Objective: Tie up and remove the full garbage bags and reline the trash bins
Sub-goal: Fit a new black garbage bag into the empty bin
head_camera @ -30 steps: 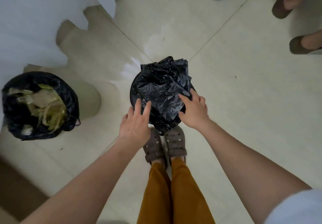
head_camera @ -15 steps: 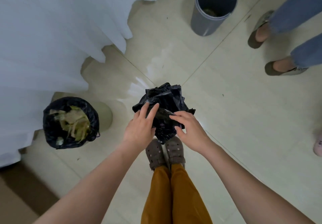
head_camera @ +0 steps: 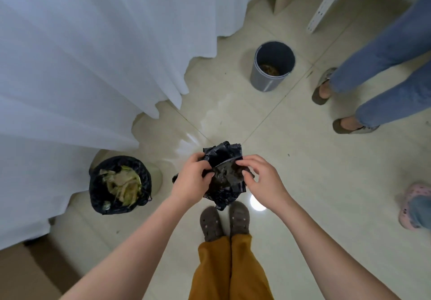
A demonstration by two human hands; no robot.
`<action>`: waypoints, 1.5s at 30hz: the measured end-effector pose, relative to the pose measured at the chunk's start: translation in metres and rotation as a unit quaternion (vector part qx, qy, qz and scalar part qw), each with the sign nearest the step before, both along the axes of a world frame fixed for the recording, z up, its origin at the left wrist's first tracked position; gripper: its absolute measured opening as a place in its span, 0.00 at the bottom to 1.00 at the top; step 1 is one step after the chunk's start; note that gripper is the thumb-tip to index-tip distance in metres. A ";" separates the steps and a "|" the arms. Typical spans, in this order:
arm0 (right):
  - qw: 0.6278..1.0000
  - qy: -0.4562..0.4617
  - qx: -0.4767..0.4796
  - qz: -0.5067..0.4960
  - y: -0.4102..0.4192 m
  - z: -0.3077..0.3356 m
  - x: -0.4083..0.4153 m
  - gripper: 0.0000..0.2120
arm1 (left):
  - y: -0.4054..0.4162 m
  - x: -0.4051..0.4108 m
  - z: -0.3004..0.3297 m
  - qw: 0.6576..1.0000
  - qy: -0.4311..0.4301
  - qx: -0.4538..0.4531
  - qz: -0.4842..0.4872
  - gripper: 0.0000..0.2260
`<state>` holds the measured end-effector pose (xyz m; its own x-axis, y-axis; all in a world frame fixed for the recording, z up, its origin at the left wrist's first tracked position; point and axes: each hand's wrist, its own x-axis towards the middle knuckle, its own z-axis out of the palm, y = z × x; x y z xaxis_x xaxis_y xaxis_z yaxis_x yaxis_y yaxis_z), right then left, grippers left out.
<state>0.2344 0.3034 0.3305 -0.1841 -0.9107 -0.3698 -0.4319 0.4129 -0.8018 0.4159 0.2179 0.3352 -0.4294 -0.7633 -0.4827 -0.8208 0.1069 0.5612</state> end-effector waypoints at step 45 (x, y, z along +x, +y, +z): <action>0.945 -0.100 0.208 -0.232 -0.141 0.030 -0.316 0.18 | -0.092 -0.275 0.031 0.835 0.152 0.067 0.525 0.06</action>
